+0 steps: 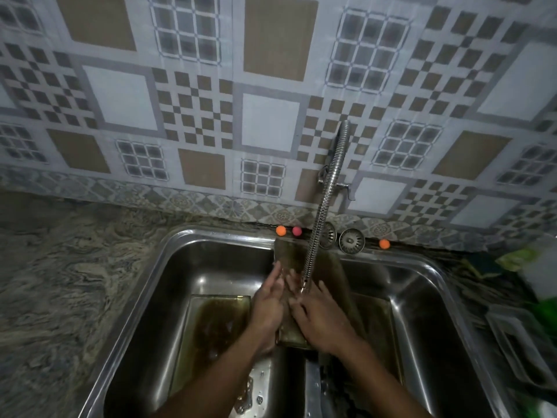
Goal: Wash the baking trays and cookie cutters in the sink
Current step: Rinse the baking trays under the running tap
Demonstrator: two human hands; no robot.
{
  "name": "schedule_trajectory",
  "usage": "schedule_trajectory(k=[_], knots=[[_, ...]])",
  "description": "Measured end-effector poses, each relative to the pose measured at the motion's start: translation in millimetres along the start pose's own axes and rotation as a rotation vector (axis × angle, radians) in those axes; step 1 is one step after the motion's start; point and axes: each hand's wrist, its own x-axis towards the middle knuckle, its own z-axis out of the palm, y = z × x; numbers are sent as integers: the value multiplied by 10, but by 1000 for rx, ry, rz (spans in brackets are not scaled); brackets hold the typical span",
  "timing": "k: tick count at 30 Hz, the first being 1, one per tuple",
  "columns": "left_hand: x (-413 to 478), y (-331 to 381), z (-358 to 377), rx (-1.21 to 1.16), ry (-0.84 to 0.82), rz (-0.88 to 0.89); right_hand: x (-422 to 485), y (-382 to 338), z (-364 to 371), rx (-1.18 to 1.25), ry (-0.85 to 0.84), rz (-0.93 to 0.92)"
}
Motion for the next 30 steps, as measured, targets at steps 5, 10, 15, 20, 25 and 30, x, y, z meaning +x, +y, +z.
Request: schedule_trajectory(k=[5,10,15,20,25,30], knots=[[-34,-117,-68,76,-59,1,-236,759,-36,143,-7,548],[-51,-144,-21,142,-123,-33,135,552,-52,69,9,645],[-88,-45,3,31,-92,-12,308,-62,5,82,-29,209],[-91,58,34,-156,-19,-128,-8,-369,205,302,34,276],[-126,15,189,-318,-213,-298,-235,-214,112,545,110,327],[-131,-8,292,-261,-362,-344,-398,-98,-147,638,101,292]])
